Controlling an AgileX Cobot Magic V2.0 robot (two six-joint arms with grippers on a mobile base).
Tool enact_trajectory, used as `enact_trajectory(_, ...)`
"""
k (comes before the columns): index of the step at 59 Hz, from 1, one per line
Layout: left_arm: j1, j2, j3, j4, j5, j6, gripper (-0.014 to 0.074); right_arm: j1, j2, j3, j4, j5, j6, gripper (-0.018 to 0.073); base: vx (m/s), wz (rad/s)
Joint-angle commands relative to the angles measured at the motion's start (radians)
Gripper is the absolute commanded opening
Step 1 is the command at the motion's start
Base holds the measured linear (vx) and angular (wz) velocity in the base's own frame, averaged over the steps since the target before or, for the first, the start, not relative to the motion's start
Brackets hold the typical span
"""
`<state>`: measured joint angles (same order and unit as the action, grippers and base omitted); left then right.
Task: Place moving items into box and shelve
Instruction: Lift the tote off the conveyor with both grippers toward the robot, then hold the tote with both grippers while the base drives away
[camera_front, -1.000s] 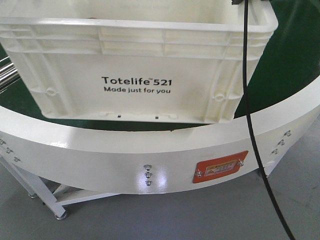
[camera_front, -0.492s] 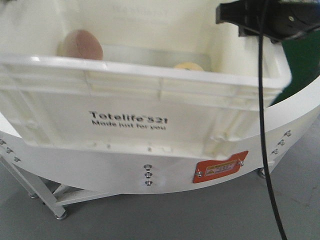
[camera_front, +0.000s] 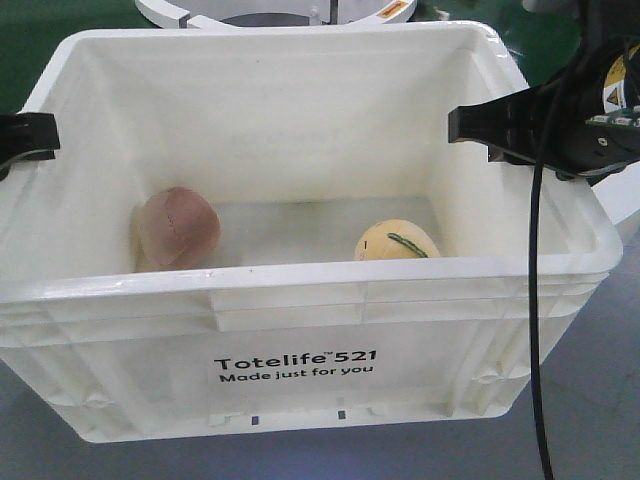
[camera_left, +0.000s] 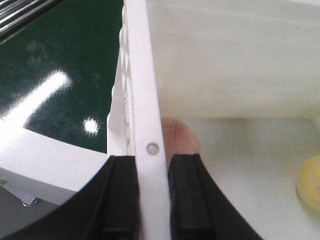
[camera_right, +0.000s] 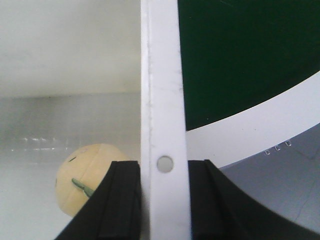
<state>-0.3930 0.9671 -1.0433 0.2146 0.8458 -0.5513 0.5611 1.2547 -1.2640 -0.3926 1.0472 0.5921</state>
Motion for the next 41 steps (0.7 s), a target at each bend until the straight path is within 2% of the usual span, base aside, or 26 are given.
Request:
enact_trajectory(1,-0.003,-0.036,-0.034,0.07,-0.158,0.006,0.0074,-0.009,-0.043,-0.039,-0.142,-0.104,0.005,0.0084,0.0,0.0)
enact_trajectory(19,-0.003,-0.033,-0.035,0.082,-0.135,0.018,0.0074,-0.009,-0.043,-0.039,-0.145,-0.099,0.004,0.0084,0.0,0.0)
enact_trajectory(26,-0.003,-0.009,-0.036,0.113,-0.098,0.017,0.0074,-0.009,-0.043,-0.039,-0.144,-0.099,0.004,0.0084,0.0,0.0)
enact_trajectory(41,-0.003,0.045,-0.056,0.114,-0.1,0.024,0.0074,-0.009,-0.043,-0.039,-0.143,-0.099,0.004,0.0084,0.0,0.0)
